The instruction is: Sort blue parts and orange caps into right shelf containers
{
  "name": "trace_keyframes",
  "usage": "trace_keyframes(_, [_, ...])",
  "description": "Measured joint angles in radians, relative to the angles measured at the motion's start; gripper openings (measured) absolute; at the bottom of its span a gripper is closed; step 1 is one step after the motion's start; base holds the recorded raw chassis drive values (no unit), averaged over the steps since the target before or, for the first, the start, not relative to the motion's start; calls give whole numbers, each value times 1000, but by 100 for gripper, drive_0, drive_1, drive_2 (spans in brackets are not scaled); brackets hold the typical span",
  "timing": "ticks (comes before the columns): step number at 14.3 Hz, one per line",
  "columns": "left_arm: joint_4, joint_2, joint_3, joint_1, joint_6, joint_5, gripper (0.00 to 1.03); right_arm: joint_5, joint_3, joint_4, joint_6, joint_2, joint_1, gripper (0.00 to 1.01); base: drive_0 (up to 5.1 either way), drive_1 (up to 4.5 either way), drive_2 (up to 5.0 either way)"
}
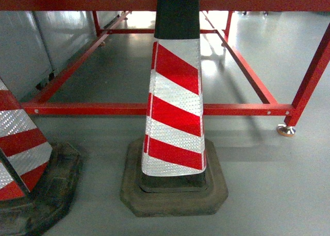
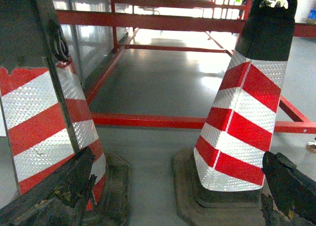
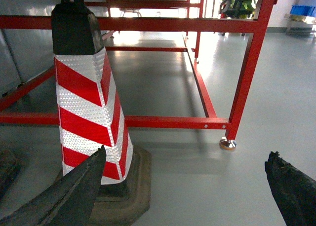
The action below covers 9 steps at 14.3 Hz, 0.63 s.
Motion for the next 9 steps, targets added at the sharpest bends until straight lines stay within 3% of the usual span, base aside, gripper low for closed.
trace_keyframes(9, [0, 0, 0, 0, 0, 0, 98, 0, 0, 0, 0, 0, 0, 98, 0, 0, 0])
